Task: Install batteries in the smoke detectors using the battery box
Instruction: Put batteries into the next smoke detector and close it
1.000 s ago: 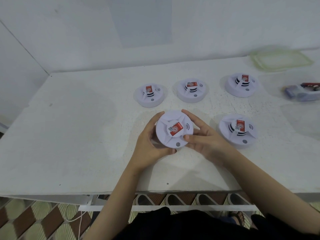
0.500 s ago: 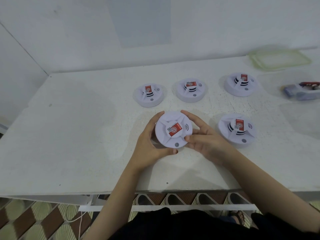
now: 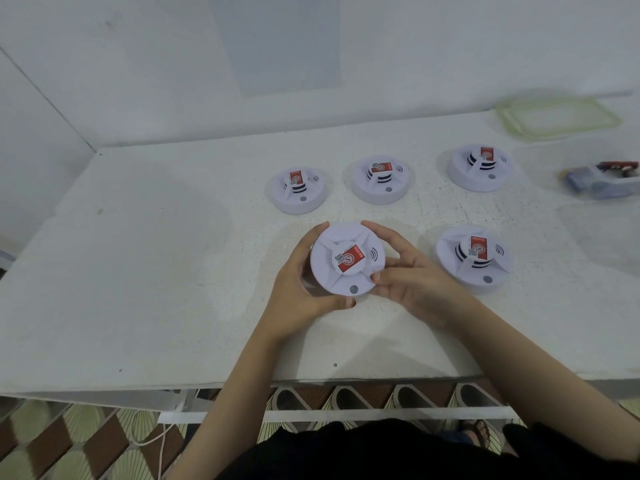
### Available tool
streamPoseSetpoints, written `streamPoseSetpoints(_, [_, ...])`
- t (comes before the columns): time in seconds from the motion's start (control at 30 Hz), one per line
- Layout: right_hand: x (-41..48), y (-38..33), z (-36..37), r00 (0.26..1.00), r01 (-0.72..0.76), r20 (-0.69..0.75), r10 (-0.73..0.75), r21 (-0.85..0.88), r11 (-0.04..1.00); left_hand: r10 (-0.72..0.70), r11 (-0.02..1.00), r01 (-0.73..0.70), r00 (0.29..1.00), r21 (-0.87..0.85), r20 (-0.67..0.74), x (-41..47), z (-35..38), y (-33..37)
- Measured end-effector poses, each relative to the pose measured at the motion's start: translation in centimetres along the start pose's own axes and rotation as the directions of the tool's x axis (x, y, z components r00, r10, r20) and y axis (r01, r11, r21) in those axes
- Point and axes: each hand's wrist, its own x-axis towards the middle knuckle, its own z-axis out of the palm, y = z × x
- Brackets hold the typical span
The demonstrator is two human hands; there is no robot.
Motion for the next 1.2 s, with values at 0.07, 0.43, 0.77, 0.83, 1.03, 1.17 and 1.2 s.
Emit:
streamPoseSetpoints(0.07, [-0.01,0.0,0.01,1.0,0.0,-0.002,0.0,-0.002,1.0,0.009,1.0,-0.009,1.0,0.005,-0.004,-0.05,0.02,-0.07])
streamPoseSetpoints(0.43, [0.0,-0.1,0.07,1.0,-0.009,-0.014,0.009,-0.016,1.0,-0.004,1.0,0.004,1.0,0.0,0.005,-0.02,-0.08,-0.19])
streamPoseSetpoints(0.77, [0.03,-0.03,0.04,1.0,-0.01,-0.011,0.01,-0.01,1.0,-0.006,1.0,0.006,1.0,-0.014,0.012,0.09,-0.02,-0.14])
streamPoseSetpoints(0.83, [0.03,-0.02,0.04,1.0,-0.009,-0.011,0.009,-0.007,1.0,-0.01,1.0,0.01,1.0,-0.012,0.01,0.06,-0.02,-0.15])
streamPoseSetpoints(1.03, [0.05,0.01,0.01,1.0,-0.008,-0.011,0.008,-0.006,1.0,-0.005,1.0,0.006,1.0,-0.001,0.019,0.1,-0.03,-0.35])
streamPoseSetpoints(1.17, [0.04,-0.01,0.06,1.0,-0.007,-0.011,0.007,-0.01,1.0,-0.006,1.0,0.006,1.0,-0.005,0.015,0.08,-0.05,-0.35])
streamPoseSetpoints(1.2, [0.04,-0.02,0.07,1.0,-0.008,-0.011,0.008,-0.013,1.0,-0.008,1.0,0.008,1.0,-0.005,0.02,0.05,-0.11,-0.36])
